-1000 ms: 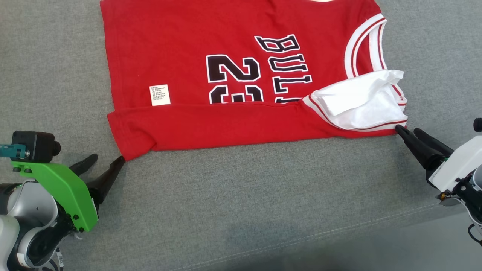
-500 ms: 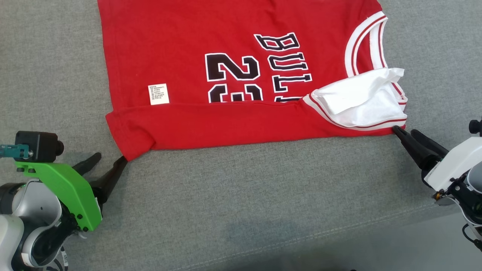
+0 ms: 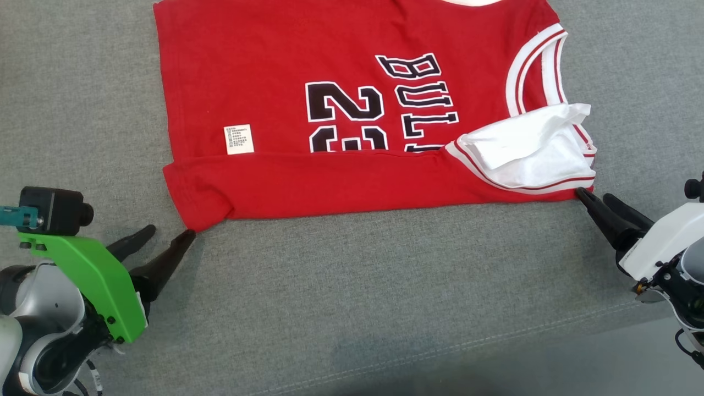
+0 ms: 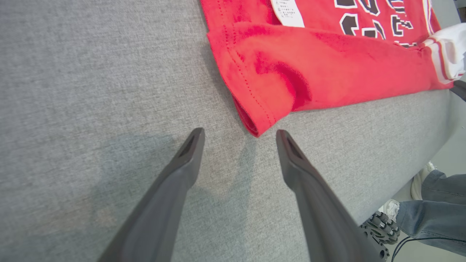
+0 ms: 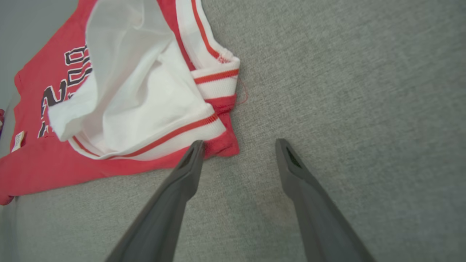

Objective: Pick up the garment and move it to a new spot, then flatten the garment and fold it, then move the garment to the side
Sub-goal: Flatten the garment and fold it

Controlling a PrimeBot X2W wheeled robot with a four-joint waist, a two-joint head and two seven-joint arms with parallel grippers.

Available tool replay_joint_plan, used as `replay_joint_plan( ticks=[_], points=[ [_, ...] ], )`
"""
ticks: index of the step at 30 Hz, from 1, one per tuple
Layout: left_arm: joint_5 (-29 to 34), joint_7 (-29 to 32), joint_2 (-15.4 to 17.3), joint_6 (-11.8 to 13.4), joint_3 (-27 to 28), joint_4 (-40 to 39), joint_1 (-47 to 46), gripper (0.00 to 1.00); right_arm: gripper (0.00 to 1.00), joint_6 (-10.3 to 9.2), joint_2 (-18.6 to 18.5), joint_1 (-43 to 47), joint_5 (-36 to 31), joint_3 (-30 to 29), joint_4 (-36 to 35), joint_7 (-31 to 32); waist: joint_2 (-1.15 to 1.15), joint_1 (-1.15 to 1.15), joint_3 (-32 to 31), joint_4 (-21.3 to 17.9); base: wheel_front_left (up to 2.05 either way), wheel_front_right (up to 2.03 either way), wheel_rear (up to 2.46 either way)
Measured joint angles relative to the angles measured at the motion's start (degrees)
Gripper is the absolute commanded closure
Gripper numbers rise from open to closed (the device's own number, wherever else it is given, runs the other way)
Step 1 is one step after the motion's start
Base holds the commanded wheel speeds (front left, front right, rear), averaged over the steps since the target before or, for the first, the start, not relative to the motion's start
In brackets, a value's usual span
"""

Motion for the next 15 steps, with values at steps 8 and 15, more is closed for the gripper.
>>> replay_joint_plan(
  ticks=[8, 15],
  points=[
    [-1.63, 0.70, -2.18, 0.00, -1.45, -1.02, -0.02, 0.00, 0.00, 0.12, 0.03, -1.17, -0.37, 0.59, 0.35, 0.05, 0.00, 0.00, 0.23, 0.21, 0.00, 0.00, 0.00],
    [-1.15, 0.76, -2.58, 0.48, -1.16, 0.51, -0.55, 0.00, 0.00, 0.29, 0.54, -2.73, -1.15, 0.99, 0.44, 0.12, 0.00, 0.00, 1.35, -0.33, 0.00, 0.00, 0.00]
  ],
)
